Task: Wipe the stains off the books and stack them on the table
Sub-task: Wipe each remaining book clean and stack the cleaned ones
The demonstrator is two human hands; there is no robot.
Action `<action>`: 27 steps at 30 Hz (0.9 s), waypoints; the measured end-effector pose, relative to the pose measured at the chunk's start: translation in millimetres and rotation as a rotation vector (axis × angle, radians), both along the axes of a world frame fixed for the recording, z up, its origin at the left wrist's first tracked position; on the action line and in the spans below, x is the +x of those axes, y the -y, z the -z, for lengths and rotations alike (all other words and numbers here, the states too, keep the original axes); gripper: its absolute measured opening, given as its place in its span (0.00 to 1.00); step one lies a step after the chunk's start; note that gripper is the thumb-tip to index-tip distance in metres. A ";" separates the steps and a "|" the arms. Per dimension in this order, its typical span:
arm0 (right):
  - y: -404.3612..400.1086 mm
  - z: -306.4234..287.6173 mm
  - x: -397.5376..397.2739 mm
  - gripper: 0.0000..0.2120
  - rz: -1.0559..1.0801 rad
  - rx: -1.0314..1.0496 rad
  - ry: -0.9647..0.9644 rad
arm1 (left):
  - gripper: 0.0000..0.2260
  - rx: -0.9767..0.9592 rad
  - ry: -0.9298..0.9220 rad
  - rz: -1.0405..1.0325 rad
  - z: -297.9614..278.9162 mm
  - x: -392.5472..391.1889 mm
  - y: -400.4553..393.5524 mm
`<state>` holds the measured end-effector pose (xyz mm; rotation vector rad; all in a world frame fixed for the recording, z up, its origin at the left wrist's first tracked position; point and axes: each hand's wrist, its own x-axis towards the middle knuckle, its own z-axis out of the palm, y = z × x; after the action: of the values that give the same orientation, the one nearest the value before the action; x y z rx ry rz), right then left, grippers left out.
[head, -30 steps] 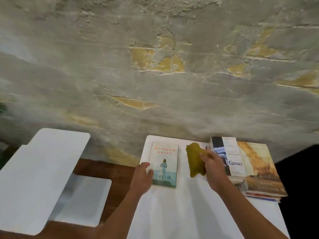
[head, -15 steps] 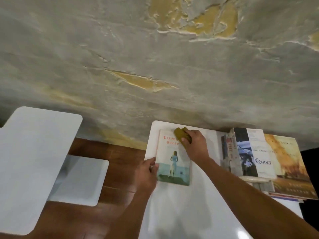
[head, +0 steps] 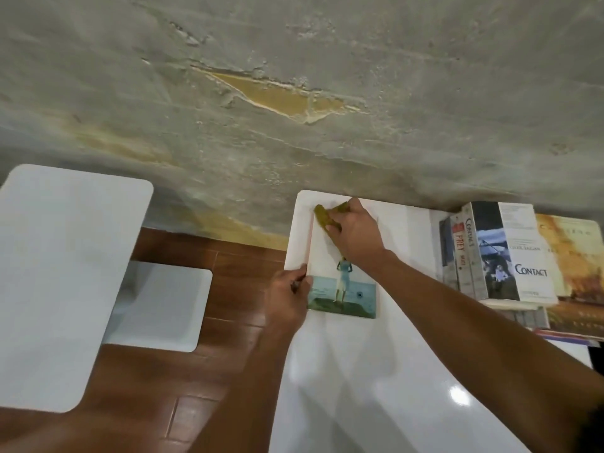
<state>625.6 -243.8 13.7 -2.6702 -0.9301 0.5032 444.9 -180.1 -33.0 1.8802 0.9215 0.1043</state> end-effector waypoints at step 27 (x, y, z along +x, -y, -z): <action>40.6 1.1 -93.4 0.15 -0.171 -0.016 -0.062 | 0.40 -0.237 0.092 0.080 -2.6 -50.4 29.4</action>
<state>532.2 -284.4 12.6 -2.5859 -1.1466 0.6288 394.4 -209.5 -30.3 1.6760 0.7608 0.0311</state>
